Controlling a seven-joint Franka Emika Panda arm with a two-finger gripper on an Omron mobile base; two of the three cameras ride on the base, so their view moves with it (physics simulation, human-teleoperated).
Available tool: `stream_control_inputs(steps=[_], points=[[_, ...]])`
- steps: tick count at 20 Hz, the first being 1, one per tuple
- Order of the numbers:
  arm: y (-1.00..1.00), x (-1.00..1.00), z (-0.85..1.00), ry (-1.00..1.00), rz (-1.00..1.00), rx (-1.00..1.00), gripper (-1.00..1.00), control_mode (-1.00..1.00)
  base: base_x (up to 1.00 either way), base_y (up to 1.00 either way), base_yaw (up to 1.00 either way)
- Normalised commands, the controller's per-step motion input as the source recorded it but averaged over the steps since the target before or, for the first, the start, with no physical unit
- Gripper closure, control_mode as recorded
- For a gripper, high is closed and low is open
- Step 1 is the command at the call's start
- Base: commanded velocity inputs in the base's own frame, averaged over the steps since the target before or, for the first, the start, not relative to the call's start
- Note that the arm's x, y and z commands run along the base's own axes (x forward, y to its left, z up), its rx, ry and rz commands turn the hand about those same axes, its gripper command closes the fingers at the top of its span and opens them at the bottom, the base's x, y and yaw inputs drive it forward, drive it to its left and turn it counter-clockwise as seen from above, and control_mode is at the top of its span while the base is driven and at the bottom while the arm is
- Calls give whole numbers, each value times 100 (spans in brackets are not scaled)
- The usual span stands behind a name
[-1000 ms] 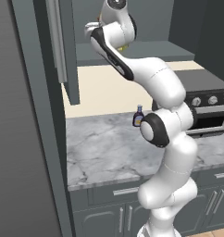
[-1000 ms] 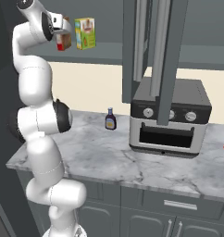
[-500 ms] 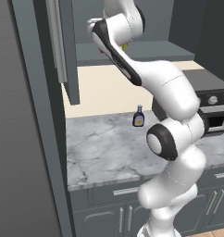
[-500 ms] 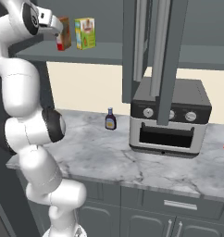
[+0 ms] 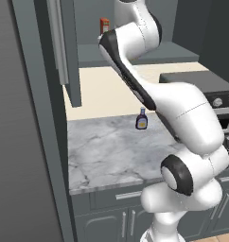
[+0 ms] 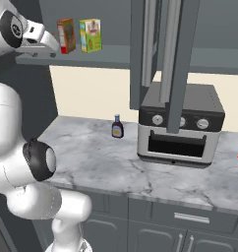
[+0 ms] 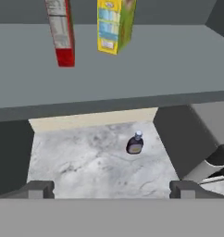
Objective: Pick the cereal and cereal from the counter and place them in the cabinets closest to them.
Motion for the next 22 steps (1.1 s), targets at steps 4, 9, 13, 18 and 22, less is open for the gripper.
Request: stream_control_inputs(steps=[4,9,13,18,22], points=[[-45,-100,-90,0,-3,0,-100,-100,0,0,0],[-53,-100,-90,0,-3,2,-100,-100,0,0,0],[-98,-57,-79,-2,0,13,-100,-100,0,0,0],[-64,-10,-38,-1,0,9,-100,-100,0,0,0],[0,0,0,0,0,0,-100,-100,0,0,0]])
